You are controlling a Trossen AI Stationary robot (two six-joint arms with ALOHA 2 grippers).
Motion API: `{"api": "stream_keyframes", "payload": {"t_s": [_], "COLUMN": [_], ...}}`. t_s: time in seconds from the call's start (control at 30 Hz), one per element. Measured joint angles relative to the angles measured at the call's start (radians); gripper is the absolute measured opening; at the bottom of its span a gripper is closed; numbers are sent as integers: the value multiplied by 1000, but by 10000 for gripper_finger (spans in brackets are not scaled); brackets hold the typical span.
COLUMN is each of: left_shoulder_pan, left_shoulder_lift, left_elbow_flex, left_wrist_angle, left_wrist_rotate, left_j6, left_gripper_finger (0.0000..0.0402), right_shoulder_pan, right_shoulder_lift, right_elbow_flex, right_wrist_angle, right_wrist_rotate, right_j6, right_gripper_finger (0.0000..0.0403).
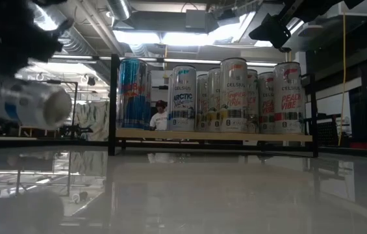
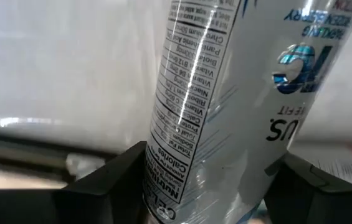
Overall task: Place canned beverage on shelf
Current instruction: Put the white-blue soda can on the shelf aligned with the other white-blue soda can
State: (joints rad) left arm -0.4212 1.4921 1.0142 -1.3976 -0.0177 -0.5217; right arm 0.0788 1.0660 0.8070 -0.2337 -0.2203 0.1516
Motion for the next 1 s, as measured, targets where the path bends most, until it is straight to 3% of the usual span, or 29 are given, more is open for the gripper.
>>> {"api": "stream_keyframes", "payload": {"t_s": [0.17,0.43,0.73,0.87,1.0], "left_shoulder_pan": [0,14,69,92,105], "left_shoulder_lift": [0,0,0,0,0], "left_elbow_flex": [105,172,173,173,173], "left_wrist_angle": [-123,-48,107,111,113], "left_wrist_rotate": [70,182,531,727,832], "left_j6": [-17,-165,-367,-496,-646], "left_gripper_finger": [244,244,244,244,244], "right_shoulder_pan": [0,0,39,72,108], "right_shoulder_lift": [0,59,174,209,228], "right_elbow_flex": [0,0,0,0,0], "right_wrist_angle": [7,186,419,417,414], "right_wrist_rotate": [12,27,27,27,27], "right_j6": [5,106,132,132,129], "right_gripper_finger": [376,376,376,376,376]}}
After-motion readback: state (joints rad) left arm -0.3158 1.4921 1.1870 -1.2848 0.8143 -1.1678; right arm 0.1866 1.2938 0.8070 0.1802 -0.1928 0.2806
